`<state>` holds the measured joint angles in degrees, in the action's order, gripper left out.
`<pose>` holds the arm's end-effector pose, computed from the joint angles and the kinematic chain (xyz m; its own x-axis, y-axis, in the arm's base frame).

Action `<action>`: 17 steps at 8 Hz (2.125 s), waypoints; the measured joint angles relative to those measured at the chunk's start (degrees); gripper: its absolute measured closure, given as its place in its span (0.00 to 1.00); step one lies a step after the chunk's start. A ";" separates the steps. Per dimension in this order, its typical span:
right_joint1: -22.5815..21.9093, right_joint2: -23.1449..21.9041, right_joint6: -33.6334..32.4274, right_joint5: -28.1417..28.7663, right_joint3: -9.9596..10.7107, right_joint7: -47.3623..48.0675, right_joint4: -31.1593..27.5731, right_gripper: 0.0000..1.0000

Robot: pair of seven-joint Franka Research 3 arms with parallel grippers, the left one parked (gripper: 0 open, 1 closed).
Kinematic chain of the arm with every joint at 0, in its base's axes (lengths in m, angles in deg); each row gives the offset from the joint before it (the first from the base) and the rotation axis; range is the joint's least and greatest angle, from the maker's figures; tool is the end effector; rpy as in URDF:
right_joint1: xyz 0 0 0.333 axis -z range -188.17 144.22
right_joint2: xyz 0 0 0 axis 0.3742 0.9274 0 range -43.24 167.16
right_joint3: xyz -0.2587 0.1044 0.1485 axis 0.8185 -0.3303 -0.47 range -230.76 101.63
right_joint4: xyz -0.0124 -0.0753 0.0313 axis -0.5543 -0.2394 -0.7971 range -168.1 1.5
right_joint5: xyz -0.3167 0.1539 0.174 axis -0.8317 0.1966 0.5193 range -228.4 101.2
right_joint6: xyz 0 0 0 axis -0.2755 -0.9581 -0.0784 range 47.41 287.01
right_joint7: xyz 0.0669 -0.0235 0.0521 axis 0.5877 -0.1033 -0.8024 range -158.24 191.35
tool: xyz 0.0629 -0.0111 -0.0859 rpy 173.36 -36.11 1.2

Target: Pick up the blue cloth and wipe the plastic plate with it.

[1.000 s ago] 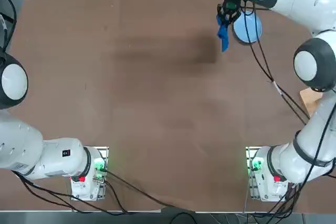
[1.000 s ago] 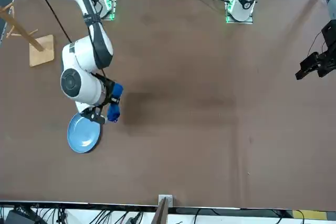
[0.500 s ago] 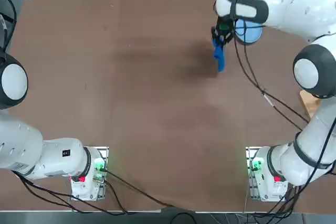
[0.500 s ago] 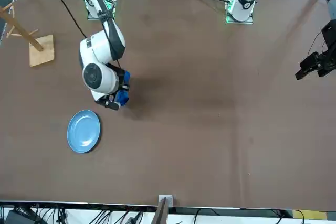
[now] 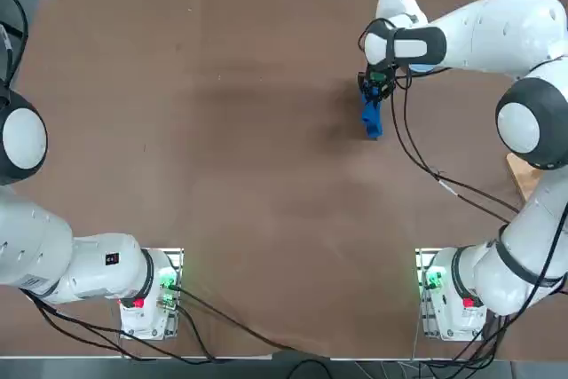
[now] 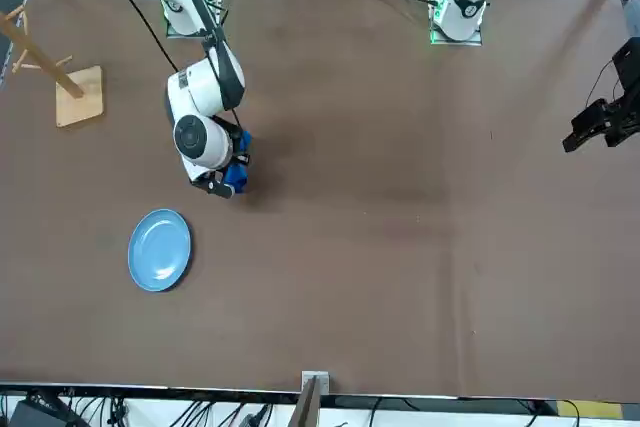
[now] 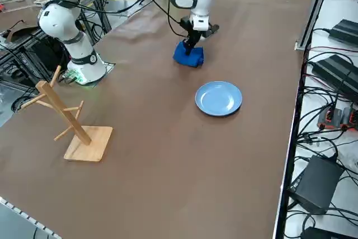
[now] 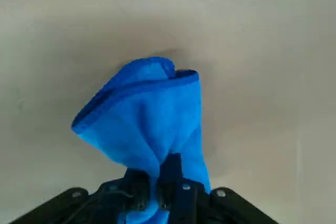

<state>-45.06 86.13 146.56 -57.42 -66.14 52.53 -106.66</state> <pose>0.5225 0.2443 0.2262 0.9286 -0.2692 -0.2554 -0.2560 -0.9630 0.0843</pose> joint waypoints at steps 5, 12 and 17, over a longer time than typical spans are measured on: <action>0.20 -1.09 1.41 -0.61 0.19 -0.12 1.46 0.24; 15.05 0.24 1.54 -13.35 -2.83 -10.64 12.94 0.00; 25.20 -5.24 -7.76 -13.28 -3.60 -23.18 19.08 0.00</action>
<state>-19.86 80.89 138.80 -70.70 -69.74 29.35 -87.59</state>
